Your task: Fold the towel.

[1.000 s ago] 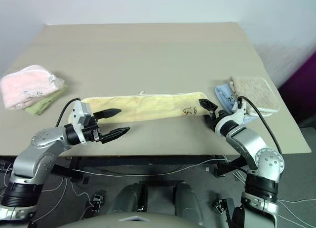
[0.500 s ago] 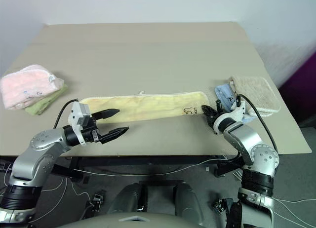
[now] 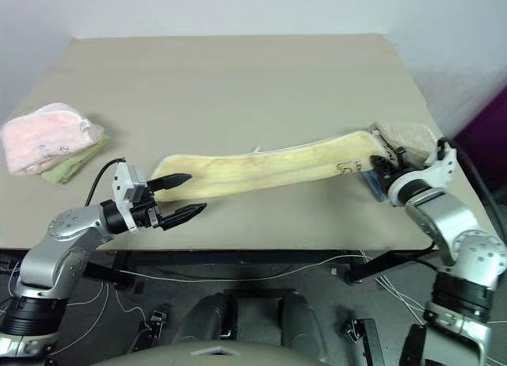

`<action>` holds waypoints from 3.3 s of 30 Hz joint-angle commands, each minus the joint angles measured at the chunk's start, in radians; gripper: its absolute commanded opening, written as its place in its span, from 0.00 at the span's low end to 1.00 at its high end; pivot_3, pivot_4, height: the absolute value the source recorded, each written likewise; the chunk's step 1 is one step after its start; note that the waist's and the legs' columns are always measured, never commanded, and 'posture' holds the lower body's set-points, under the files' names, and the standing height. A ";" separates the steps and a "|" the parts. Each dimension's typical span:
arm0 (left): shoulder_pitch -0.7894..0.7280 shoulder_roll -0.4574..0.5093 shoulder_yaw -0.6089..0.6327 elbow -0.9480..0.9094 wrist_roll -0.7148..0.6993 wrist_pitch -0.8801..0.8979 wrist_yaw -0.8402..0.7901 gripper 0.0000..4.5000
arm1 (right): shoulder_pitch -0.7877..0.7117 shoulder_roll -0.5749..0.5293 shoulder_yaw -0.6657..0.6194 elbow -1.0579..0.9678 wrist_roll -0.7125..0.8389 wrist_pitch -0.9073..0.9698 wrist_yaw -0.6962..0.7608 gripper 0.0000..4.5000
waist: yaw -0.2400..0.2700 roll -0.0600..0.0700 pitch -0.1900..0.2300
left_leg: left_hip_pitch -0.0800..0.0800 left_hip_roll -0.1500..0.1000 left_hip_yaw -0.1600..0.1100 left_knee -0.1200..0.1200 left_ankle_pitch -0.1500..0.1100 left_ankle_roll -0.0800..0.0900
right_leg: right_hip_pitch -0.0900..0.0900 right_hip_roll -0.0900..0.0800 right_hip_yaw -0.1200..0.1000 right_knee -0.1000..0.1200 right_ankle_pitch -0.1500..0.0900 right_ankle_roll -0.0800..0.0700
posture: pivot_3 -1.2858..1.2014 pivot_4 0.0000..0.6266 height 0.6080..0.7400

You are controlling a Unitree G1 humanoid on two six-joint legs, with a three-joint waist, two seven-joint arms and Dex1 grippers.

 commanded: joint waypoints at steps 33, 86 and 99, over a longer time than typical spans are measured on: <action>0.026 -0.059 -0.016 -0.075 0.024 -0.029 0.065 1.00 | -0.340 0.099 0.747 -0.141 -0.994 0.166 0.829 0.00 | 0.002 0.000 0.001 | -0.012 -0.001 -0.002 0.002 0.000 0.000 | -0.012 -0.002 -0.001 0.000 0.000 0.000 | 0.52 0.24 1.00; 0.326 -0.190 0.183 -0.336 -0.209 0.208 0.468 1.00 | -0.291 0.153 0.701 0.106 -1.435 -0.539 1.383 0.08 | 0.002 0.000 0.000 | -0.011 -0.002 -0.003 0.001 -0.001 -0.001 | -0.011 -0.003 -0.001 0.000 0.000 0.000 | 0.52 0.24 1.00; 0.379 -0.464 0.281 -0.404 -0.647 0.298 1.020 1.00 | -0.372 0.085 0.665 0.144 -1.444 -0.587 1.476 0.08 | 0.007 -0.001 0.000 | -0.011 -0.002 -0.003 0.002 0.000 -0.001 | -0.011 -0.003 -0.002 -0.001 0.000 0.000 | 0.52 0.24 1.00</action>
